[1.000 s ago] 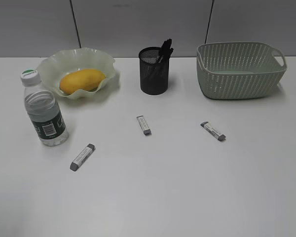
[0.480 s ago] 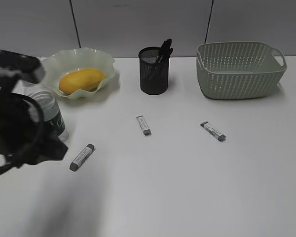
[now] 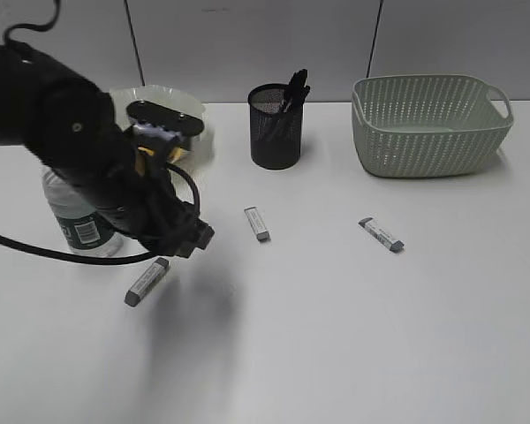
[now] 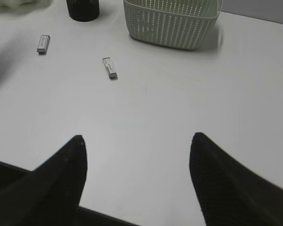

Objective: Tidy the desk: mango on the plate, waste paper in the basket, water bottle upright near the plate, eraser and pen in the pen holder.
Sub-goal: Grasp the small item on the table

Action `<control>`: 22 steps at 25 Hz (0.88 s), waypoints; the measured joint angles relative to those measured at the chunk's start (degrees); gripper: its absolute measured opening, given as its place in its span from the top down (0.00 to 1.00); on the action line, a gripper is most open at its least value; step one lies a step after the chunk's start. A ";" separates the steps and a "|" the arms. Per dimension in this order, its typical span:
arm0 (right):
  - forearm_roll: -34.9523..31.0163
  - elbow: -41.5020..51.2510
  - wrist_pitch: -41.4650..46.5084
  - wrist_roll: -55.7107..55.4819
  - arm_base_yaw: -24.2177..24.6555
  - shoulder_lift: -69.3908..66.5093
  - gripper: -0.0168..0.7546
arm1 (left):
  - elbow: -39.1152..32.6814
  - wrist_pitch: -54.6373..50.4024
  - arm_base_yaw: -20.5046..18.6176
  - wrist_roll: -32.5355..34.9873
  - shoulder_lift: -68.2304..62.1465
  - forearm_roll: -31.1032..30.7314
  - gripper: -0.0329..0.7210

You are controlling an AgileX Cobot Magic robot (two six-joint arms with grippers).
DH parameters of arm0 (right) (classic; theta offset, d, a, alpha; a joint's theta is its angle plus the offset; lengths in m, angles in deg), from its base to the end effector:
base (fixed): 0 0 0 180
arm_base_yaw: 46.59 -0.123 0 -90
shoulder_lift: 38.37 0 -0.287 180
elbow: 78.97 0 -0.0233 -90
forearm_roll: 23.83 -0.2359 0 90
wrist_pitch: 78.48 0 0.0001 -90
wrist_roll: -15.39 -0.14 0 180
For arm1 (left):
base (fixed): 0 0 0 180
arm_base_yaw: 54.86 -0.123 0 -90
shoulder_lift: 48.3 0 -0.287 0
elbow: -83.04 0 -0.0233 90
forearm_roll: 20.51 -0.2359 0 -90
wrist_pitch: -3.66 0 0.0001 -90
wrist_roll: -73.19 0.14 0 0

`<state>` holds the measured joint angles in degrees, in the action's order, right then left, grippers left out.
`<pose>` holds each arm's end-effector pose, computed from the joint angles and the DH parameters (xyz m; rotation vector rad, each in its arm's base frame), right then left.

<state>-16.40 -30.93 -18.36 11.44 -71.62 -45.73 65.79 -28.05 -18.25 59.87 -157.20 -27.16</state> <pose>0.0266 -0.0049 0.2533 -0.3621 1.9808 0.1682 0.2862 -0.2020 0.1449 0.6728 2.6721 -0.1270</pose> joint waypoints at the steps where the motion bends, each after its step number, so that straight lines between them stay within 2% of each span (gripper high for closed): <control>1: 0.00 0.02 -0.23 0.00 0.00 0.00 0.28 | 1.19 -0.67 0.00 0.00 -1.61 -0.07 0.42; 7: 0.00 0.02 -0.31 0.00 0.00 0.00 0.28 | 3.49 -3.35 0.00 0.18 -10.24 -1.61 0.41; 11: 0.06 0.02 -0.36 0.00 0.00 0.00 0.28 | 3.84 -3.63 -0.13 0.24 -11.24 -2.49 0.41; 22: 0.18 0.02 -0.52 0.00 0.00 0.00 0.28 | 3.97 -1.14 -6.31 0.35 -10.21 -0.95 0.41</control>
<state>-16.23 -30.91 -18.88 11.44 -71.62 -45.73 69.76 -29.19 -24.56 60.22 -167.41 -28.11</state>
